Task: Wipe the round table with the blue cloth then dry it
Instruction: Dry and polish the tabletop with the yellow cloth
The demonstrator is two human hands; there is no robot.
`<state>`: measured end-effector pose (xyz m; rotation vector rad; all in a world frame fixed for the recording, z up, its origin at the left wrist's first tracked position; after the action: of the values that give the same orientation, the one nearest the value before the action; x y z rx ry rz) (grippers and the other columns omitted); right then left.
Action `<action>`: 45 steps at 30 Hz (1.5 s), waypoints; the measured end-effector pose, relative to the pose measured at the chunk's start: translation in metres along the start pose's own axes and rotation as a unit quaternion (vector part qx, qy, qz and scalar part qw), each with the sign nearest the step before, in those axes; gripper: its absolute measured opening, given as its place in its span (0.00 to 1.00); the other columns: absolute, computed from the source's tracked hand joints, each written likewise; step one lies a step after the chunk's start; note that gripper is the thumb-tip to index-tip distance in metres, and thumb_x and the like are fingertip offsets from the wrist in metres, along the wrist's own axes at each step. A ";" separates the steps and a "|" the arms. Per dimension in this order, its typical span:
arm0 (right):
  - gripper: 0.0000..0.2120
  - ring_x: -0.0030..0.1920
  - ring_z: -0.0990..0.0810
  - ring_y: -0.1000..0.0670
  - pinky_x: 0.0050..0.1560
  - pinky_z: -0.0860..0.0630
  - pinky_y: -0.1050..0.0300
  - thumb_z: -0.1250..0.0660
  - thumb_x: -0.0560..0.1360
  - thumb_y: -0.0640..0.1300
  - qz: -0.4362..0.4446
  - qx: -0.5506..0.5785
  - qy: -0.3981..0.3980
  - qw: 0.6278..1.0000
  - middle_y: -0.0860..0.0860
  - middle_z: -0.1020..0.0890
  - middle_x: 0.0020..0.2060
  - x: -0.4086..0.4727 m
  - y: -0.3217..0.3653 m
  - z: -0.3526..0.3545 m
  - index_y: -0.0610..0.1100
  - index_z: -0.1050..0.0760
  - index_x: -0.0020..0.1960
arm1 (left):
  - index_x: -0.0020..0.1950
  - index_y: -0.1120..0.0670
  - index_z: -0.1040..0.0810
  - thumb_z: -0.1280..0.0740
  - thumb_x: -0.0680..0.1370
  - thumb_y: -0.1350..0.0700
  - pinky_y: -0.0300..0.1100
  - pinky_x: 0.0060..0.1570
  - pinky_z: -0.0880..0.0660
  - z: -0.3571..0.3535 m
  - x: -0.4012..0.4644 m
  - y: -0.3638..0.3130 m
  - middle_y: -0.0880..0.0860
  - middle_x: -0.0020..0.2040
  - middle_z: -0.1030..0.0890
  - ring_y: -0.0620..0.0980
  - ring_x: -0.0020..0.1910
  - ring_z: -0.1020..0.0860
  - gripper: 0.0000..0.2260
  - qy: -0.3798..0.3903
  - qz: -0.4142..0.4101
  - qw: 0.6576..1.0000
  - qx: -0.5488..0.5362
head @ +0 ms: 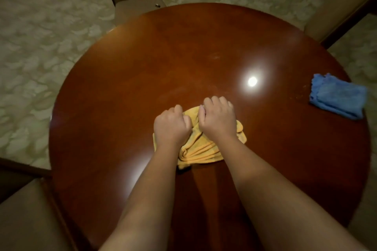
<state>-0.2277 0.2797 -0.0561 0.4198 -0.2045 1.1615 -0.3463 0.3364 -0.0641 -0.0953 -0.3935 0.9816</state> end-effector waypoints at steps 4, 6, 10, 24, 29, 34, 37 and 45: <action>0.13 0.37 0.27 0.45 0.38 0.31 0.53 0.46 0.75 0.48 0.008 -0.002 0.001 1.000 0.48 0.26 0.34 -0.068 0.016 0.024 0.43 0.28 0.38 | 0.32 0.56 0.31 0.47 0.69 0.55 0.41 0.20 0.39 0.021 -0.070 -0.002 0.51 0.25 0.34 0.53 0.21 0.33 0.10 -0.002 -0.007 1.000 -0.004; 0.12 0.37 0.27 0.45 0.38 0.32 0.53 0.46 0.74 0.48 0.007 0.004 0.001 1.000 0.49 0.26 0.33 -0.100 0.023 0.036 0.44 0.29 0.38 | 0.32 0.56 0.31 0.46 0.69 0.55 0.41 0.20 0.40 0.030 -0.103 -0.004 0.51 0.25 0.33 0.53 0.21 0.33 0.09 0.002 -0.007 1.000 -0.003; 0.13 0.36 0.27 0.45 0.37 0.31 0.53 0.46 0.74 0.48 0.001 0.011 0.007 1.000 0.48 0.26 0.33 -0.151 0.035 0.053 0.43 0.28 0.38 | 0.32 0.56 0.30 0.45 0.68 0.54 0.41 0.21 0.36 0.046 -0.155 -0.007 0.53 0.25 0.30 0.54 0.22 0.31 0.09 0.010 -0.008 1.000 -0.003; 0.13 0.35 0.27 0.46 0.35 0.33 0.55 0.45 0.72 0.48 -0.001 -0.007 -0.014 1.000 0.49 0.25 0.32 -0.156 0.040 0.051 0.44 0.26 0.36 | 0.29 0.57 0.31 0.45 0.66 0.55 0.40 0.23 0.40 0.051 -0.166 -0.006 0.54 0.24 0.30 0.56 0.21 0.31 0.08 -0.035 0.016 0.999 -0.020; 0.13 0.36 0.26 0.46 0.36 0.32 0.54 0.46 0.72 0.48 0.011 -0.003 -0.005 1.000 0.49 0.25 0.32 -0.127 0.039 0.042 0.44 0.27 0.37 | 0.29 0.56 0.32 0.46 0.66 0.56 0.42 0.21 0.36 0.045 -0.143 -0.001 0.54 0.24 0.30 0.56 0.21 0.31 0.08 -0.040 0.061 0.997 -0.022; 0.12 0.36 0.27 0.46 0.36 0.33 0.55 0.45 0.72 0.48 0.055 0.012 0.002 0.998 0.49 0.26 0.33 -0.093 0.042 0.030 0.44 0.27 0.37 | 0.30 0.55 0.32 0.46 0.67 0.55 0.44 0.22 0.33 0.037 -0.127 0.008 0.53 0.25 0.30 0.55 0.23 0.30 0.09 -0.032 0.154 0.987 -0.037; 0.12 0.36 0.27 0.46 0.36 0.33 0.54 0.45 0.72 0.49 0.068 0.021 0.001 0.997 0.49 0.26 0.32 -0.075 0.043 0.021 0.44 0.27 0.37 | 0.30 0.55 0.32 0.47 0.68 0.55 0.42 0.23 0.35 0.032 -0.109 0.014 0.52 0.24 0.31 0.54 0.23 0.31 0.09 -0.023 0.154 0.987 -0.038; 0.13 0.35 0.27 0.46 0.36 0.29 0.53 0.46 0.72 0.49 0.004 0.038 -0.008 0.999 0.49 0.26 0.32 -0.009 0.048 -0.008 0.44 0.27 0.37 | 0.34 0.56 0.30 0.50 0.70 0.53 0.46 0.25 0.31 0.016 -0.026 0.046 0.52 0.27 0.30 0.53 0.26 0.30 0.13 0.031 0.105 0.994 0.005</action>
<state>-0.2759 0.2920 -0.0565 0.4964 -0.1766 1.1770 -0.4013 0.3394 -0.0688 -0.1602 -0.3261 1.1842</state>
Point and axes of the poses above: each hand's wrist, its own x-axis towards the middle knuckle, its own z-axis out of the back of the hand, y = z × x, the point moved 5 cm from there along x, towards the middle knuckle
